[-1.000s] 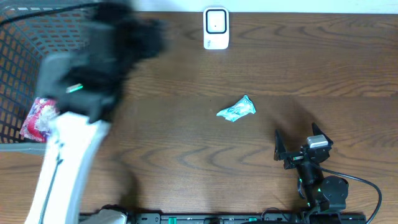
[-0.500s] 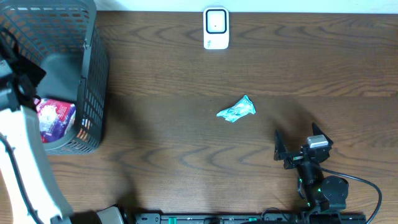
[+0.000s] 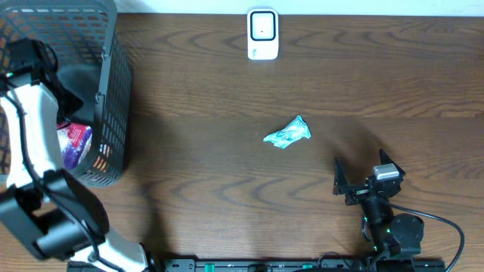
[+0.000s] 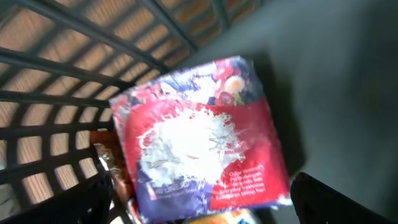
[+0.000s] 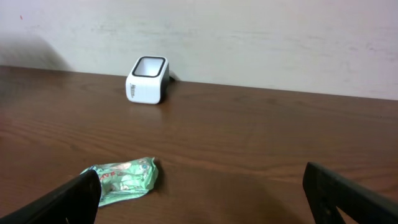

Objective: Scan the item barcode
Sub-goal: 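Reach the left gripper into the basket and grasp the floral pack, then place the floral pack on top of the green wrapper, then reach the left gripper into the basket and grasp the red TOP bar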

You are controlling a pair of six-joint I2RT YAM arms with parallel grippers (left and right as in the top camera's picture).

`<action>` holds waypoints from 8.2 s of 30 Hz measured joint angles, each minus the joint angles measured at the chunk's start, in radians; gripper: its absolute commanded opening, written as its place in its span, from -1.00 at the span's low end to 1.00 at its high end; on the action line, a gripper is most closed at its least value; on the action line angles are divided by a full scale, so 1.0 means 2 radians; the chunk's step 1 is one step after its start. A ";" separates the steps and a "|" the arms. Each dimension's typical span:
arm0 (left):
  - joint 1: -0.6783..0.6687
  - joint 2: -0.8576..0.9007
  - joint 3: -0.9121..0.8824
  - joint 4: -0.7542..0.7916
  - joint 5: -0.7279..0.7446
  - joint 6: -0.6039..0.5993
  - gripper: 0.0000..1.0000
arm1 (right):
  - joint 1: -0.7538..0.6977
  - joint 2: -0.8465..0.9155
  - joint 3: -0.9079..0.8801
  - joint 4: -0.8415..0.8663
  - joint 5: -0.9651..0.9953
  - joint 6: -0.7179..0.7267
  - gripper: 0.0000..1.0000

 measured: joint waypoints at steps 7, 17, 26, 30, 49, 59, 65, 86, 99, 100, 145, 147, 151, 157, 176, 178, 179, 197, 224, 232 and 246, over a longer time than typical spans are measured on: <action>0.000 0.079 0.000 -0.002 -0.004 -0.001 0.83 | 0.000 0.000 0.000 0.000 0.000 0.000 0.99; -0.003 0.109 0.001 0.005 -0.017 -0.004 -0.85 | 0.000 0.000 0.000 0.000 0.000 0.000 0.99; -0.002 0.056 -0.003 -0.005 -0.009 -0.014 -0.85 | 0.000 0.000 0.000 0.000 0.000 0.000 0.99; -0.002 -0.037 -0.006 0.006 -0.007 -0.042 -0.86 | 0.000 0.000 0.000 0.000 0.000 0.000 0.99; -0.002 -0.062 -0.030 0.027 0.034 -0.065 0.96 | 0.000 0.000 0.000 0.000 0.000 0.000 0.99; -0.002 0.048 -0.031 0.059 0.028 -0.054 0.96 | 0.000 0.000 0.000 0.000 0.000 0.000 0.98; 0.000 0.062 -0.031 0.070 0.019 -0.050 0.96 | 0.000 0.000 0.000 0.000 0.000 0.000 0.98; 0.000 0.082 -0.027 0.031 -0.028 0.008 -0.85 | 0.000 0.000 0.000 0.000 0.000 0.000 0.99; 0.001 -0.194 -0.021 0.113 0.059 -0.034 -0.85 | 0.000 0.000 0.000 0.000 0.000 0.000 0.99; 0.001 -0.210 -0.020 0.126 0.085 -0.035 -0.85 | 0.000 0.000 0.000 0.000 0.000 0.000 0.99; -0.473 0.113 -0.014 0.219 0.273 0.012 -0.56 | 0.000 0.000 0.000 0.000 0.000 0.000 0.98; -0.479 0.122 -0.015 0.253 0.286 0.002 -0.38 | 0.000 0.000 0.000 0.000 0.000 0.000 0.99; -0.490 0.121 -0.014 0.324 0.334 -0.006 0.71 | 0.000 0.000 0.000 0.000 0.000 0.000 0.98; -0.486 0.102 -0.014 0.344 0.369 -0.015 0.90 | 0.000 0.000 0.000 0.000 0.000 0.000 0.98; -0.182 -0.189 -0.013 0.306 0.365 0.008 0.95 | 0.000 0.000 0.000 0.000 0.000 0.000 0.99; -0.130 -0.207 -0.012 0.279 0.345 0.011 0.96 | 0.000 0.000 0.000 0.000 0.000 0.000 0.99; -0.101 -0.213 -0.011 0.260 0.329 0.012 0.96 | 0.000 0.000 0.000 0.000 0.000 0.000 0.99; 0.069 -0.074 -0.019 -0.037 0.078 -0.122 0.96 | 0.000 0.000 0.000 0.000 0.000 0.000 0.98; 0.069 0.079 -0.038 -0.043 0.067 -0.197 0.95 | 0.000 0.000 0.000 0.000 0.000 0.000 0.99; 0.069 0.109 -0.037 -0.043 0.065 -0.192 0.39 | 0.000 0.000 0.000 0.000 0.000 0.000 0.98; 0.069 0.086 -0.025 -0.041 0.080 -0.168 -0.85 | 0.000 0.000 0.000 0.000 0.000 0.000 0.99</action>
